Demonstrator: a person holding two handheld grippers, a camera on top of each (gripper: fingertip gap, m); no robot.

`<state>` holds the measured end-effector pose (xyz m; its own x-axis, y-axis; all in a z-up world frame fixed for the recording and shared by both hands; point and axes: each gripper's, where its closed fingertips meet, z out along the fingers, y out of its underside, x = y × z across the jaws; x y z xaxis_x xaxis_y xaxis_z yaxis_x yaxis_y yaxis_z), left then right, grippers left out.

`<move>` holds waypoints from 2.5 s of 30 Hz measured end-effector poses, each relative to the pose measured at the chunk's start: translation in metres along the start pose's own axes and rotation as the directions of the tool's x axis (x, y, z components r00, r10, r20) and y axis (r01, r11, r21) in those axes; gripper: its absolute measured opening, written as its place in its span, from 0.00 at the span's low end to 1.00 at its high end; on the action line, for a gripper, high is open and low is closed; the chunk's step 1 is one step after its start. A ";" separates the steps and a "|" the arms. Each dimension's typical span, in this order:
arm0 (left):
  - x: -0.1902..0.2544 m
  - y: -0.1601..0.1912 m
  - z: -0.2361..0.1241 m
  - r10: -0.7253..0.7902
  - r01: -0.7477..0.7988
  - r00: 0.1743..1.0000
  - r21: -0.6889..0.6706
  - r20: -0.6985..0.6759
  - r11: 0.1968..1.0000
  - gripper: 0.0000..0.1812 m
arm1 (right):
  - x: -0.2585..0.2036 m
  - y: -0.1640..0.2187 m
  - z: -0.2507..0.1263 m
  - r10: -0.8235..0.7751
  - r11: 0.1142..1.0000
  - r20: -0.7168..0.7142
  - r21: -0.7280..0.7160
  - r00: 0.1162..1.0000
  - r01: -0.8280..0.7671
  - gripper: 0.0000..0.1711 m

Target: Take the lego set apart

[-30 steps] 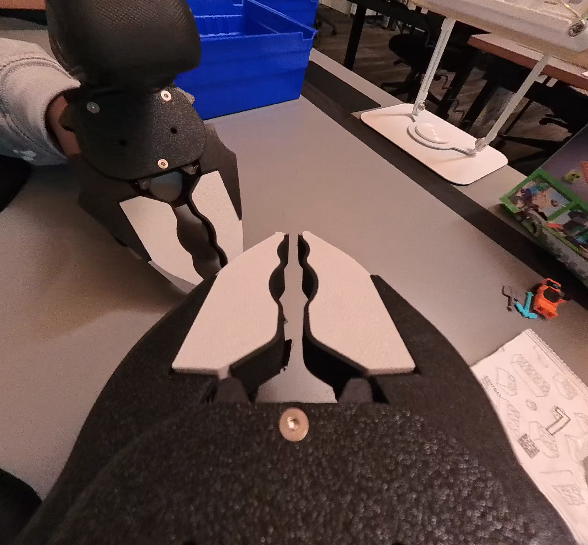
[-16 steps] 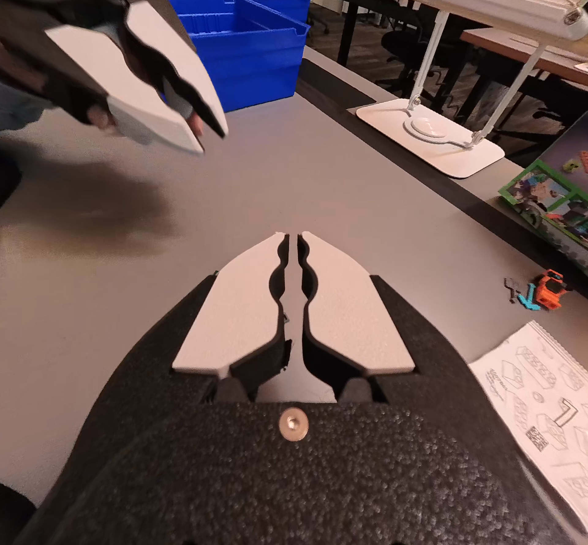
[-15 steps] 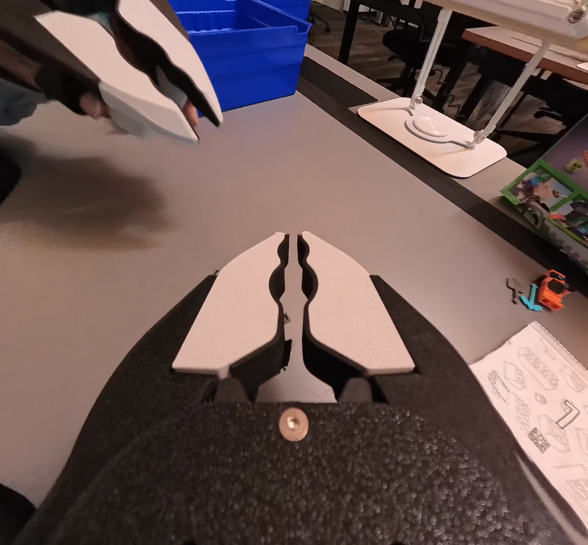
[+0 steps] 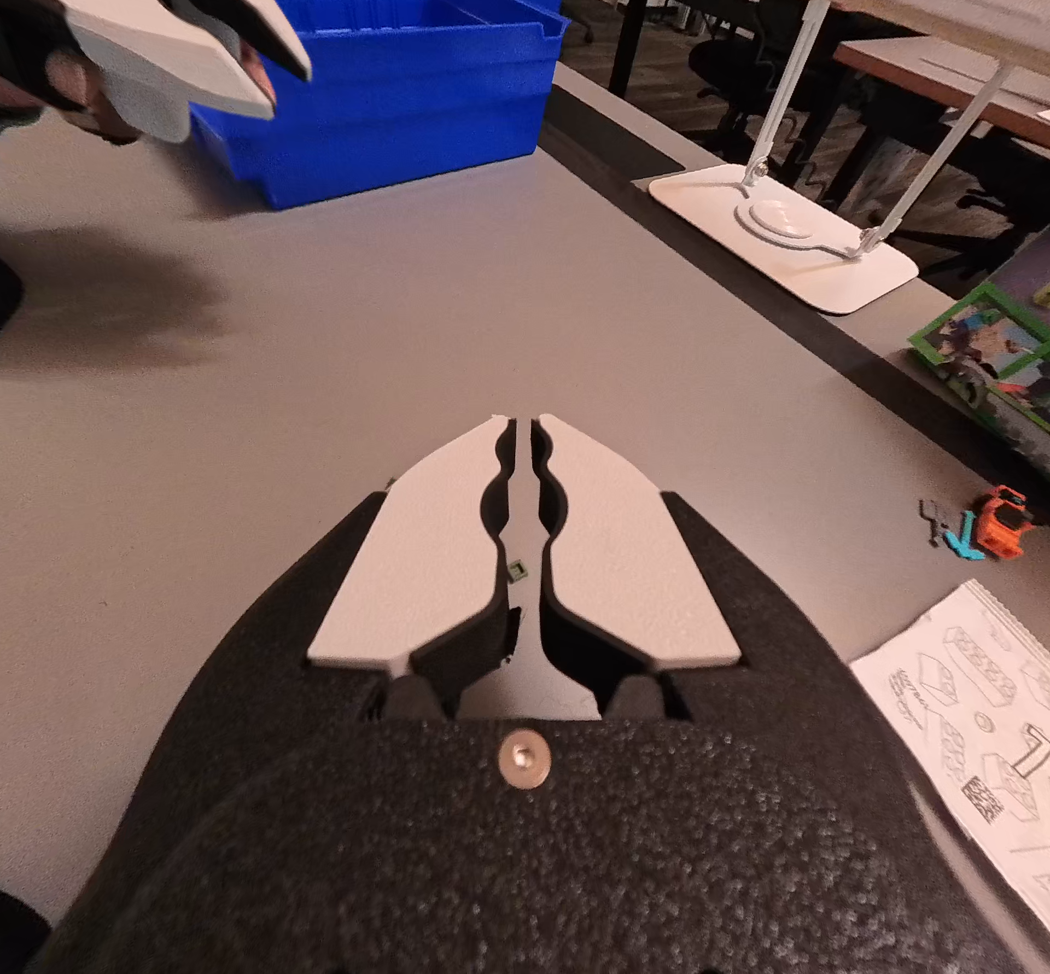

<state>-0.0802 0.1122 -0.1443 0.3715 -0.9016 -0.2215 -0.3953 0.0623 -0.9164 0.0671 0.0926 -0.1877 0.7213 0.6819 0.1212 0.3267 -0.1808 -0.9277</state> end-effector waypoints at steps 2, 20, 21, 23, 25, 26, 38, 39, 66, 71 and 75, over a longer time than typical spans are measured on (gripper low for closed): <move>-0.008 -0.007 -0.008 -0.010 0.009 0.999 0.041 0.037 0.999 0.11 | 0.004 -0.004 -0.002 0.018 1.000 -0.017 0.026 1.000 -0.018 0.03; -0.112 0.030 -0.134 -0.152 0.139 0.808 0.067 0.569 0.988 0.24 | 0.006 -0.002 0.000 0.029 0.999 -0.035 0.031 0.999 -0.028 0.03; -0.113 0.035 -0.134 -0.141 0.139 0.801 0.047 0.581 0.989 0.25 | 0.005 -0.002 0.000 0.031 0.999 -0.034 0.032 0.999 -0.030 0.03; -0.113 0.045 -0.132 -0.133 0.156 0.794 0.013 0.594 0.988 0.27 | 0.005 -0.002 0.000 0.043 0.999 -0.028 0.034 0.999 -0.042 0.03; -0.110 0.057 -0.126 -0.153 0.195 0.800 -0.010 0.580 0.981 0.30 | 0.004 -0.002 0.002 0.056 0.998 -0.017 0.034 0.998 -0.056 0.03; -0.108 0.061 -0.122 -0.167 0.214 0.806 -0.017 0.567 0.977 0.31 | 0.003 -0.002 0.002 0.062 0.998 -0.011 0.034 0.998 -0.061 0.03; -0.094 0.090 -0.071 -0.201 0.292 0.848 -0.117 0.491 0.949 0.15 | 0.002 0.000 0.005 0.060 0.998 -0.018 0.020 0.998 -0.060 0.03; -0.095 0.089 -0.070 -0.184 0.280 0.846 -0.122 0.500 0.952 0.12 | 0.003 0.000 0.004 0.055 0.998 -0.027 0.018 0.998 -0.054 0.03; -0.085 -0.003 -0.139 -0.217 0.142 0.804 0.175 0.554 0.974 0.04 | 0.032 -0.012 -0.008 0.070 0.997 -0.139 0.048 0.988 -0.064 0.03; -0.051 -0.035 -0.073 -0.229 0.164 0.926 0.225 0.302 0.960 0.00 | 0.063 -0.031 -0.018 0.068 0.996 -0.221 0.076 0.973 -0.053 0.04; -0.032 -0.045 -0.028 -0.280 0.246 0.953 0.240 0.119 0.939 0.00 | 0.094 -0.041 -0.023 0.044 0.998 -0.281 0.046 0.959 -0.033 0.07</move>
<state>-0.0973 0.1261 -0.0866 0.5641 -0.8257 0.0059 -0.0786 -0.0607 -0.9951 0.1356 0.1472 -0.1305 0.8777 0.4463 0.1743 0.2747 -0.1706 -0.9463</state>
